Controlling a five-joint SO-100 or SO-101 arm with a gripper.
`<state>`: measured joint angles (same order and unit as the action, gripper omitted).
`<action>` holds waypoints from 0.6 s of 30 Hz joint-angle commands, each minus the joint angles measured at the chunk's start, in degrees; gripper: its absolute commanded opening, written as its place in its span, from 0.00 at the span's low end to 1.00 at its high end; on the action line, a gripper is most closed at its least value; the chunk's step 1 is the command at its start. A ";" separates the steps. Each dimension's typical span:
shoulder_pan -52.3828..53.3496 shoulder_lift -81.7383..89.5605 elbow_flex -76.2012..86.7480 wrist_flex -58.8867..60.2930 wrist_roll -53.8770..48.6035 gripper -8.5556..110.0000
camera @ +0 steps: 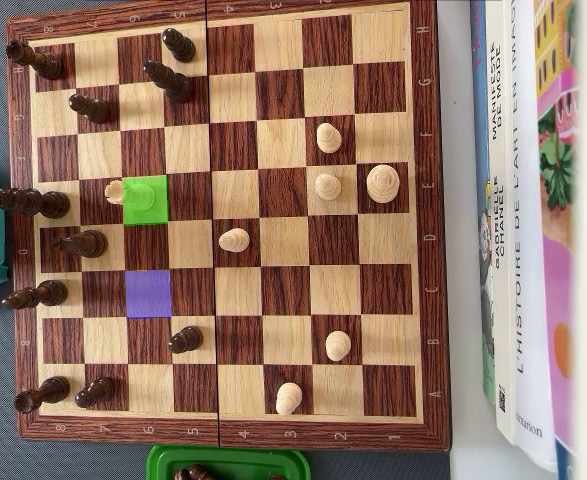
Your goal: Play chess
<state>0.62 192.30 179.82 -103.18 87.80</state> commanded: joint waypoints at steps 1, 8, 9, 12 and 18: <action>-0.35 -0.35 1.14 -0.18 0.18 0.23; 0.00 -0.35 1.14 -0.18 0.18 0.23; 0.00 -0.35 1.14 -0.18 0.18 0.23; 0.00 -0.35 1.14 -0.18 0.18 0.23; 0.00 -0.35 1.14 -0.18 0.18 0.23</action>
<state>0.62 192.30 179.82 -103.18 87.80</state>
